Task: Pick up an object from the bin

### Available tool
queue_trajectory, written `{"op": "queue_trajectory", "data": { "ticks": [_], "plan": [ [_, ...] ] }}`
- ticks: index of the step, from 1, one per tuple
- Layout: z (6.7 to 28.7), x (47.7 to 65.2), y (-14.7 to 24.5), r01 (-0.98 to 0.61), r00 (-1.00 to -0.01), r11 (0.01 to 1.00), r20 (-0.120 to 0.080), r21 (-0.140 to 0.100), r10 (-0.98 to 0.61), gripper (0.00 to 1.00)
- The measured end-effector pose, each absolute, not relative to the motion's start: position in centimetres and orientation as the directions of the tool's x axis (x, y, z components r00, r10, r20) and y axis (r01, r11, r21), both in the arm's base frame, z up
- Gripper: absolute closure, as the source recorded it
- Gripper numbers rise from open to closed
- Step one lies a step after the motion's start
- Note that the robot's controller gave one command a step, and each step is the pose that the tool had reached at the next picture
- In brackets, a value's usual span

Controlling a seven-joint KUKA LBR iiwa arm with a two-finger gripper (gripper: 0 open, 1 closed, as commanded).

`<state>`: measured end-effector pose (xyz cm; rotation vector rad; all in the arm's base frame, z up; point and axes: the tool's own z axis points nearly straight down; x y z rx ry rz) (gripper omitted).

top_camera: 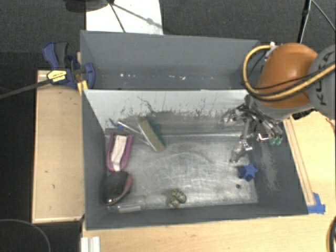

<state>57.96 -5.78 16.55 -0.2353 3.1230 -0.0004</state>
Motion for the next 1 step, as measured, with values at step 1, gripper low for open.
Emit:
{"op": "queue_trajectory", "data": {
  "ticks": [1],
  "plan": [
    [8.76, 58.97, -9.55, 0.316, -0.949, 0.949, 0.003, 0.0, 0.316, 0.0]
  ]
}}
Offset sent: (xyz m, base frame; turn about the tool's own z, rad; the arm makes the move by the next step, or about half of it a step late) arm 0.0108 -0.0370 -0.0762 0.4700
